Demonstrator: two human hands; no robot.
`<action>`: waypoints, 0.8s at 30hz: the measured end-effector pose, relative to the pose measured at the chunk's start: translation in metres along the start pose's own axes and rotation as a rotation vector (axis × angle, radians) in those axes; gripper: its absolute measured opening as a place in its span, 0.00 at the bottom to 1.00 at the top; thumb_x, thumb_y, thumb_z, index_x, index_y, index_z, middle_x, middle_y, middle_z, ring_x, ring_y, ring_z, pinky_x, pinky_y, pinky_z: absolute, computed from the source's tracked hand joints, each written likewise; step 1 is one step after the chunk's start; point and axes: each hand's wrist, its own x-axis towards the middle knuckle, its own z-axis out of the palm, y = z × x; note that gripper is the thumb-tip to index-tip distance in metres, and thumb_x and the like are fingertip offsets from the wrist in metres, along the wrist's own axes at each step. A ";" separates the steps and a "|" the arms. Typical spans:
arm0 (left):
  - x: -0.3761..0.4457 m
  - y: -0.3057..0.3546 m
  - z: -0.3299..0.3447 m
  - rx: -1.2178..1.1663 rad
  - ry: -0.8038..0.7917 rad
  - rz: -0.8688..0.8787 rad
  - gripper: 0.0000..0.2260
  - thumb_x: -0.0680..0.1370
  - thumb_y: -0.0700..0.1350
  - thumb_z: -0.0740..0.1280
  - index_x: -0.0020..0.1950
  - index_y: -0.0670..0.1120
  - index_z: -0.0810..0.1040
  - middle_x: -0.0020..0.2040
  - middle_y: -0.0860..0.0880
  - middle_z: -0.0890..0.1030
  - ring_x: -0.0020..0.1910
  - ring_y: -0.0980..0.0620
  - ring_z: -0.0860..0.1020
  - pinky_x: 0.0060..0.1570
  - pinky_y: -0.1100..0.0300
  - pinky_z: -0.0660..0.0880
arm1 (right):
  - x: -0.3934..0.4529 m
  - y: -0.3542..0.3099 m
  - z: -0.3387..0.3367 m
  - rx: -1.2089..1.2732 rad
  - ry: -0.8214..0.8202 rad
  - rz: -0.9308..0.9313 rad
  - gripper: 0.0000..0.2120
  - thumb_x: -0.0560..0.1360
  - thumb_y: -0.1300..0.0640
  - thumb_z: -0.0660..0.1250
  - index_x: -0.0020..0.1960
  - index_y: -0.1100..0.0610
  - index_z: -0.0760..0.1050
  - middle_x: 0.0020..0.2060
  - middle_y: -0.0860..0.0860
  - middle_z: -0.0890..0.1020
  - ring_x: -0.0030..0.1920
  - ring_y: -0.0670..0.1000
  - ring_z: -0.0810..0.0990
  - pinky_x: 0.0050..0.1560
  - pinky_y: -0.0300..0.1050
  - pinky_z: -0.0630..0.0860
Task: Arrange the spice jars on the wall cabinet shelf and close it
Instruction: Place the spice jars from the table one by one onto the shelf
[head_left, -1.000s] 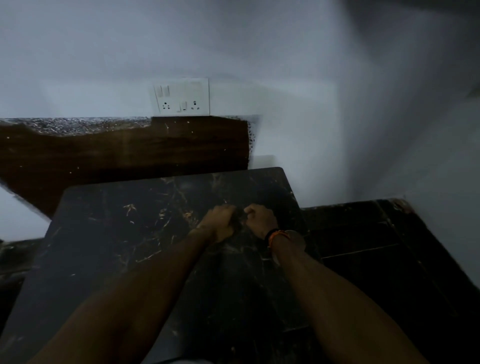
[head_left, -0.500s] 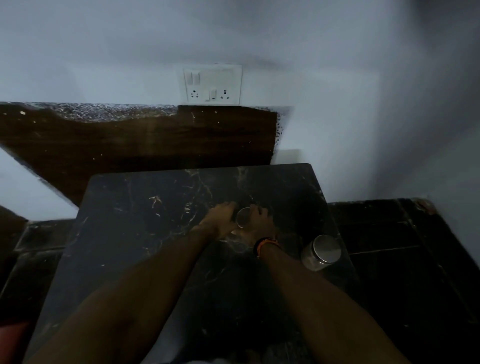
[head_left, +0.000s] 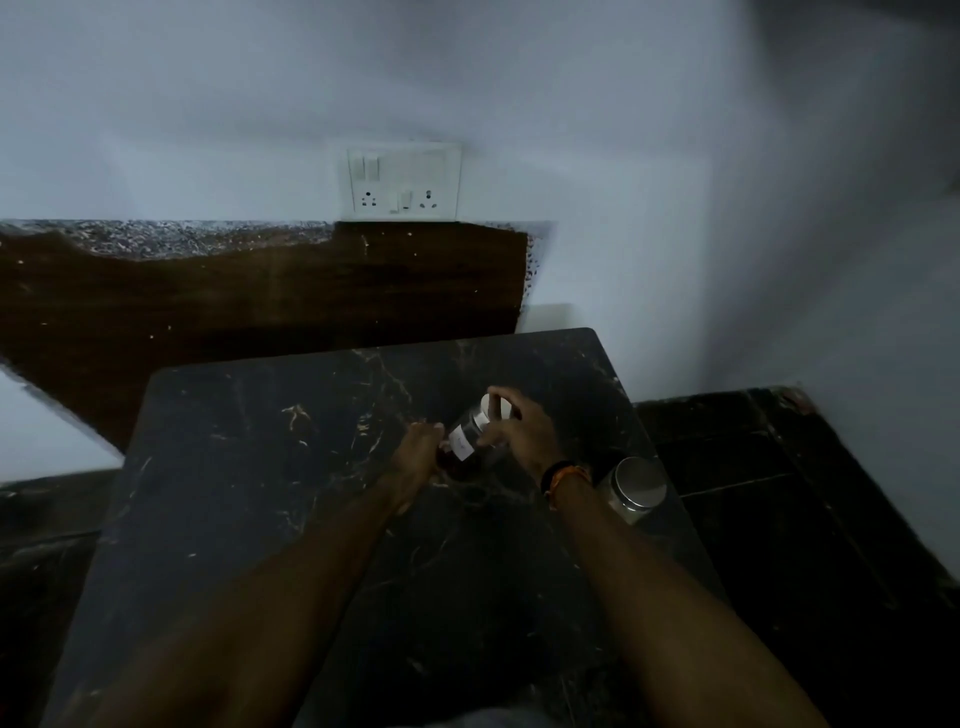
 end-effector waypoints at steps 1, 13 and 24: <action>-0.004 0.001 0.003 -0.138 -0.028 -0.065 0.14 0.85 0.49 0.56 0.64 0.44 0.75 0.63 0.41 0.78 0.57 0.43 0.78 0.56 0.46 0.78 | -0.002 -0.005 -0.005 0.092 -0.025 -0.015 0.29 0.70 0.66 0.71 0.69 0.49 0.74 0.66 0.53 0.75 0.65 0.57 0.75 0.63 0.55 0.78; -0.020 0.044 0.040 -0.728 -0.238 0.011 0.20 0.79 0.47 0.63 0.71 0.44 0.72 0.68 0.37 0.75 0.67 0.34 0.74 0.65 0.33 0.71 | -0.006 -0.049 -0.047 0.674 0.059 -0.114 0.33 0.66 0.58 0.65 0.71 0.63 0.71 0.58 0.58 0.80 0.55 0.56 0.80 0.52 0.48 0.78; -0.021 0.125 0.076 -0.744 -0.401 0.352 0.19 0.78 0.46 0.67 0.69 0.47 0.77 0.67 0.40 0.78 0.66 0.37 0.77 0.60 0.41 0.77 | 0.013 -0.120 -0.107 0.707 0.094 -0.265 0.14 0.78 0.54 0.67 0.62 0.52 0.79 0.55 0.53 0.83 0.57 0.57 0.80 0.58 0.53 0.78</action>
